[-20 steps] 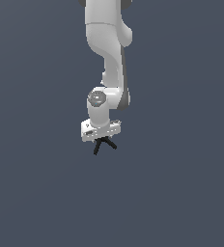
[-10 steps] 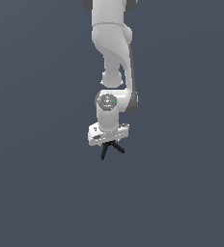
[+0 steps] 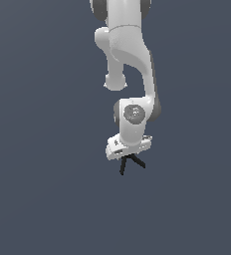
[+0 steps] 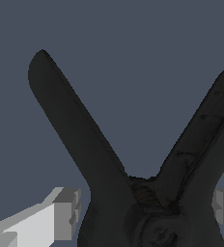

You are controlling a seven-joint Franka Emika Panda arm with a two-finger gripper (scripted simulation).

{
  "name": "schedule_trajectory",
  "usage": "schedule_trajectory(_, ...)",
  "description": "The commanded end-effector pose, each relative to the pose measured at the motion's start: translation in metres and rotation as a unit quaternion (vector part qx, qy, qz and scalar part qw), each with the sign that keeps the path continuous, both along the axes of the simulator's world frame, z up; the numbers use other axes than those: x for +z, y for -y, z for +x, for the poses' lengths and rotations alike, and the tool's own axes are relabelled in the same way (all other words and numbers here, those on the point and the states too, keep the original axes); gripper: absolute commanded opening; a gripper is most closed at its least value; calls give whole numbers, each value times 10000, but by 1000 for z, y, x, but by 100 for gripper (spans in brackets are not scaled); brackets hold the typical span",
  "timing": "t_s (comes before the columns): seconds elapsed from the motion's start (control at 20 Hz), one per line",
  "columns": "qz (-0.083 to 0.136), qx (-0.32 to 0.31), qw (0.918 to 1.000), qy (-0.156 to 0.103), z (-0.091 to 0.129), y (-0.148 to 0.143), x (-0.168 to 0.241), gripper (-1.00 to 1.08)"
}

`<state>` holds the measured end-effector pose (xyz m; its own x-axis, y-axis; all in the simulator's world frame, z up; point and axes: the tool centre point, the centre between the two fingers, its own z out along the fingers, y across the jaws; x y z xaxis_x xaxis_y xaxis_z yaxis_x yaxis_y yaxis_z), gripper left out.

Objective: Pick up the object and move it to a goal position.

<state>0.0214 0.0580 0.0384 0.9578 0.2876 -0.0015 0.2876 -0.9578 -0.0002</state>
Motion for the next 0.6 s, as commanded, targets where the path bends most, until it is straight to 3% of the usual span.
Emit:
schedule_trajectory(0.0,0,-5,10000,9,14,-18,4,-100)
schedule_trajectory(0.55,1,-2,10000,8,57,-74,13,-100)
